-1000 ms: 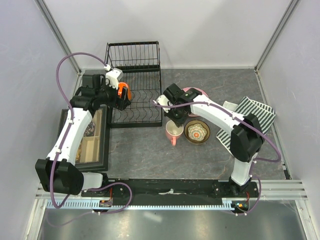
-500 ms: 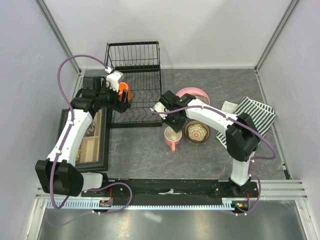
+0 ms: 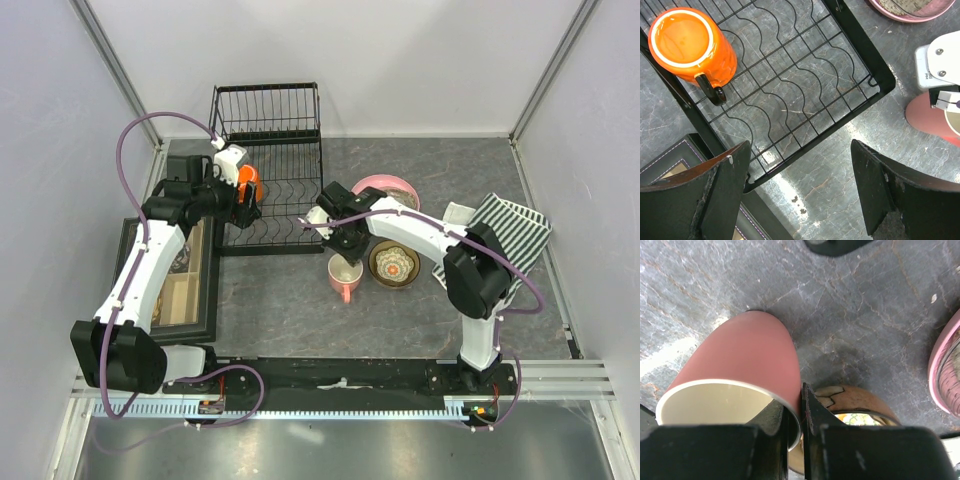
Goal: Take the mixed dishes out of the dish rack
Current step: Place the cup at the center of the board, then pick up the cup from the dish rack.
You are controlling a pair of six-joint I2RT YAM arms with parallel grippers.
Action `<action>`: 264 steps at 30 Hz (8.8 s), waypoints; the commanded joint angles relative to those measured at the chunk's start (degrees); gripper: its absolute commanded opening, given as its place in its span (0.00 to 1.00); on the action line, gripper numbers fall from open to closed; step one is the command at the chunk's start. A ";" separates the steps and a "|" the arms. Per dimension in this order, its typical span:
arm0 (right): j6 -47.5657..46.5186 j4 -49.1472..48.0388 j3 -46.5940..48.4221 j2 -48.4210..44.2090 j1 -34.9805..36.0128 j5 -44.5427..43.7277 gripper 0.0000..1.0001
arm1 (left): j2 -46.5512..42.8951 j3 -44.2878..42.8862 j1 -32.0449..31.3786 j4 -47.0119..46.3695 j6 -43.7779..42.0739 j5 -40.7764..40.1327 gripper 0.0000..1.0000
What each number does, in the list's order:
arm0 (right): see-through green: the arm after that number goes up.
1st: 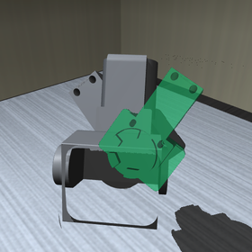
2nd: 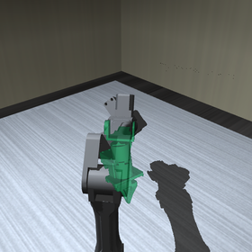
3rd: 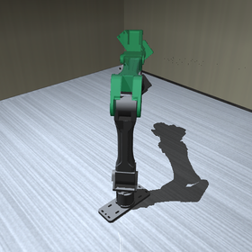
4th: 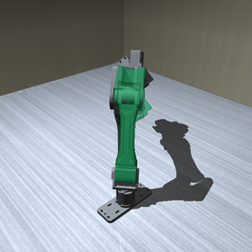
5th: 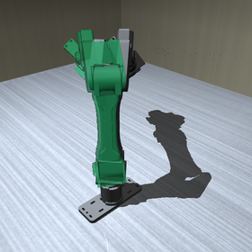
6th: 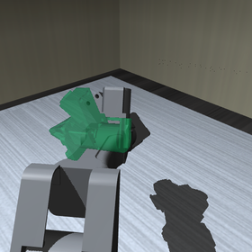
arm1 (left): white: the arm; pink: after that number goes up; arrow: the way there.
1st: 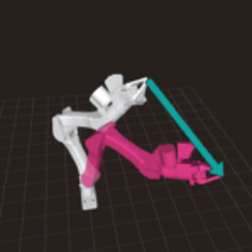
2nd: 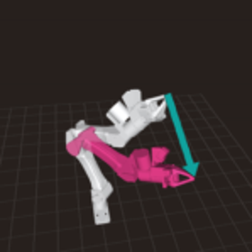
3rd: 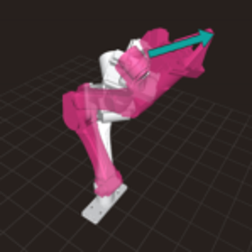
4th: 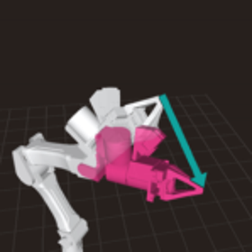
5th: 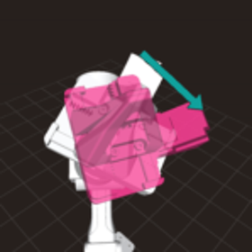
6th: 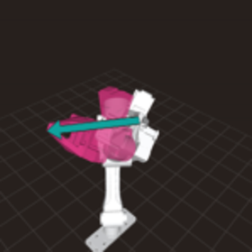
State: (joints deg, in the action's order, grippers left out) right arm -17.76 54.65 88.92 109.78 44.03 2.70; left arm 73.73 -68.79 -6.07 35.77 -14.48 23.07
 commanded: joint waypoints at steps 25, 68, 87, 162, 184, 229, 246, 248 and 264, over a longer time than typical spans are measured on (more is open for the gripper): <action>-3.25 3.53 9.16 3.43 -0.88 -4.28 0.12 | -2.81 0.86 0.35 -0.61 -3.45 2.42 0.86; 0.18 1.51 15.67 -10.55 -1.76 -4.46 0.63 | 14.15 -3.45 0.35 -10.10 -11.89 -20.61 0.87; 0.36 0.10 11.88 -13.27 -2.55 -4.98 0.67 | 28.74 -15.14 0.18 -6.68 -14.52 -21.67 0.82; 1.59 -3.59 2.66 -20.74 -6.94 -4.11 0.98 | 25.76 10.52 -0.97 -40.60 3.05 -28.08 0.78; 1.32 -3.76 0.90 -20.30 -7.03 -3.49 0.98 | 26.19 9.21 0.62 -42.45 7.18 -26.06 0.63; 0.80 -3.24 0.37 -18.99 -7.12 -3.05 0.98 | 33.84 1.47 0.62 -39.37 2.79 -25.00 0.38; 0.62 -3.32 -0.95 -18.99 -7.12 -2.79 0.98 | 33.23 1.82 0.62 -39.81 2.79 -23.42 0.06; 0.71 -3.32 -0.86 -19.07 -7.12 -2.87 0.98 | 32.27 2.78 0.62 -39.81 2.88 -23.33 0.01; 0.71 -3.33 -0.51 -18.63 -7.12 -2.79 0.98 | 16.45 8.15 0.62 -37.09 6.83 -12.61 0.01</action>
State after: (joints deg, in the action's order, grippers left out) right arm -16.73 51.92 87.99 91.15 37.10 -0.67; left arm 97.23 -60.47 -5.37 1.78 -9.65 6.74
